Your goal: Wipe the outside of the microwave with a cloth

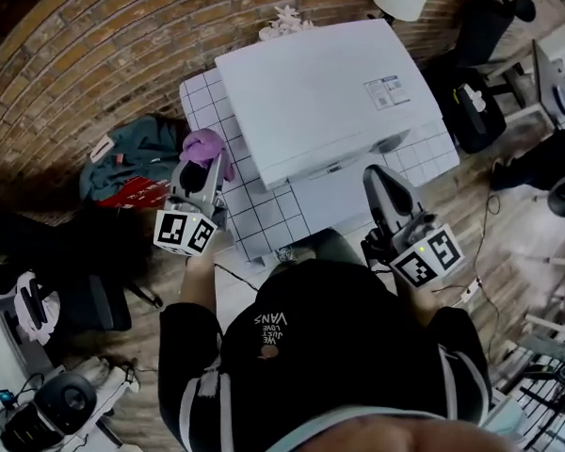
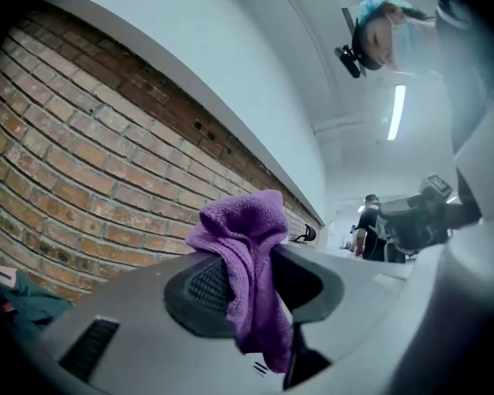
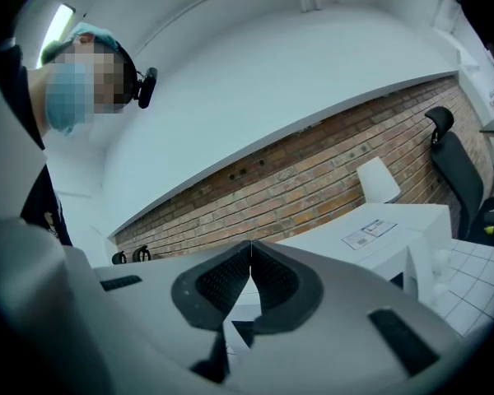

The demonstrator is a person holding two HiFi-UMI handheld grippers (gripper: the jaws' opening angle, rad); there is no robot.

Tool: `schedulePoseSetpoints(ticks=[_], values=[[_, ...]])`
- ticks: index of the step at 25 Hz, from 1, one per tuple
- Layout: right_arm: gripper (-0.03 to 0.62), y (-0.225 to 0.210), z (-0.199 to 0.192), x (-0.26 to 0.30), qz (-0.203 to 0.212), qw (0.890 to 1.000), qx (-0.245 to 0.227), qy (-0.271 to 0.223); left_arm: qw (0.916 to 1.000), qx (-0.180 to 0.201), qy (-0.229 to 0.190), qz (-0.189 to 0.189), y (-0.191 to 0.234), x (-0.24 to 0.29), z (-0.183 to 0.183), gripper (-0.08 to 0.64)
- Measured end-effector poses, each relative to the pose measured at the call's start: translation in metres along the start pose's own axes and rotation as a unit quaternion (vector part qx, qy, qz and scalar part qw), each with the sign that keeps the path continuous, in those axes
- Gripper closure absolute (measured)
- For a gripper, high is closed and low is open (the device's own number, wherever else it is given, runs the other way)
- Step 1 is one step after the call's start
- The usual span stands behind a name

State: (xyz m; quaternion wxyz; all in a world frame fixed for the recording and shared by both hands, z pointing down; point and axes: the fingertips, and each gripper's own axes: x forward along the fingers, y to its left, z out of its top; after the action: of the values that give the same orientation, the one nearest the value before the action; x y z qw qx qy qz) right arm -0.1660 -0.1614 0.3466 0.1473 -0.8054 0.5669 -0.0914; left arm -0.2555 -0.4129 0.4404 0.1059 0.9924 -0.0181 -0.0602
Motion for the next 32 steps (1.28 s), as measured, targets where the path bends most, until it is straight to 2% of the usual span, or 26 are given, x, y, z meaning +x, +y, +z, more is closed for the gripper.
schedulePoseSetpoints(ticks=[4,12,23,32], values=[[0.592,-0.011,0.005,-0.020,-0.015,1.000,0.003,-0.015,1.0000,-0.005,0.004,-0.002,-0.032,-0.017,0.005,0.428],[0.592,-0.054,0.019,-0.058,-0.021,0.999,0.014,-0.030,0.9987,0.011,0.009,0.050,-0.073,-0.039,0.014,0.428],[0.592,-0.140,0.044,-0.110,-0.001,0.999,0.025,-0.024,0.9962,0.025,-0.003,0.083,-0.184,-0.002,0.004,0.428],[0.592,-0.197,0.054,-0.146,0.011,0.999,0.044,-0.024,0.9972,0.017,0.002,0.072,-0.262,0.039,-0.018,0.428]])
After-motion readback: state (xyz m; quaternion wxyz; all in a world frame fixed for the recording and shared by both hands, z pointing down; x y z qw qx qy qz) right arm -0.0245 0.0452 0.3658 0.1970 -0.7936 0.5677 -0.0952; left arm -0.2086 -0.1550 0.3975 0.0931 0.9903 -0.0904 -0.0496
